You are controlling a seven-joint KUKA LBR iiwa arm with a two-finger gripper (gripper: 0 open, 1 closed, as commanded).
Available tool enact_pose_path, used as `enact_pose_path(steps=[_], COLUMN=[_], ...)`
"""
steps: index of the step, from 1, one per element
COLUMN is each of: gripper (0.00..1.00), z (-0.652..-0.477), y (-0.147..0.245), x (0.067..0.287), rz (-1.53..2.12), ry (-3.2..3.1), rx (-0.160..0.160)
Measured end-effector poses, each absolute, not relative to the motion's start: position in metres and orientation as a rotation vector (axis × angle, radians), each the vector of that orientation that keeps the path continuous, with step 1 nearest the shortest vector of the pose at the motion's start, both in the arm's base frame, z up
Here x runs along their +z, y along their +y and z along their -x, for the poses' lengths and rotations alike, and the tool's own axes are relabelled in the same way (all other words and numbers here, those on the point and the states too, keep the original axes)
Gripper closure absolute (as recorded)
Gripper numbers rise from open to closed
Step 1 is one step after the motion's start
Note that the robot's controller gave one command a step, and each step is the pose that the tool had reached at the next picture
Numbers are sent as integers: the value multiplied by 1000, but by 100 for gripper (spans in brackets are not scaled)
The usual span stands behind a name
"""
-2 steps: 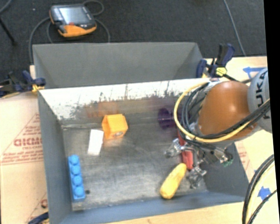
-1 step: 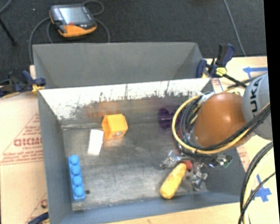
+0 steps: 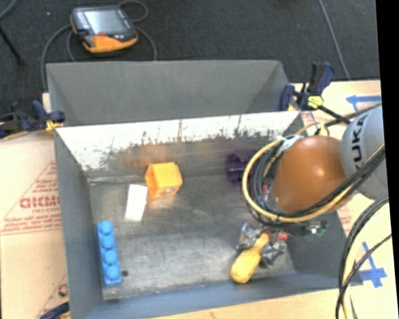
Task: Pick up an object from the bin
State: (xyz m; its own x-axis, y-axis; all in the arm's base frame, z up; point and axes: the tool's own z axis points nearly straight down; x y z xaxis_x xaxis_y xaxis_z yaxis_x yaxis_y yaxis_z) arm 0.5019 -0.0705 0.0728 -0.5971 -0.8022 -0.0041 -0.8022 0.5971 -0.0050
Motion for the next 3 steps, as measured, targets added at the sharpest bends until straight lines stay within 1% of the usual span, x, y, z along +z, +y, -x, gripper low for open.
enact_pose_path(steps=[1,2,3], gripper=[100,100,100], z=[-502,-501,-499], y=[-71,-70,-70], x=[73,78,98], rz=[1407,1406,1409], ry=[2802,2805,2810], rx=[-4,0,5])
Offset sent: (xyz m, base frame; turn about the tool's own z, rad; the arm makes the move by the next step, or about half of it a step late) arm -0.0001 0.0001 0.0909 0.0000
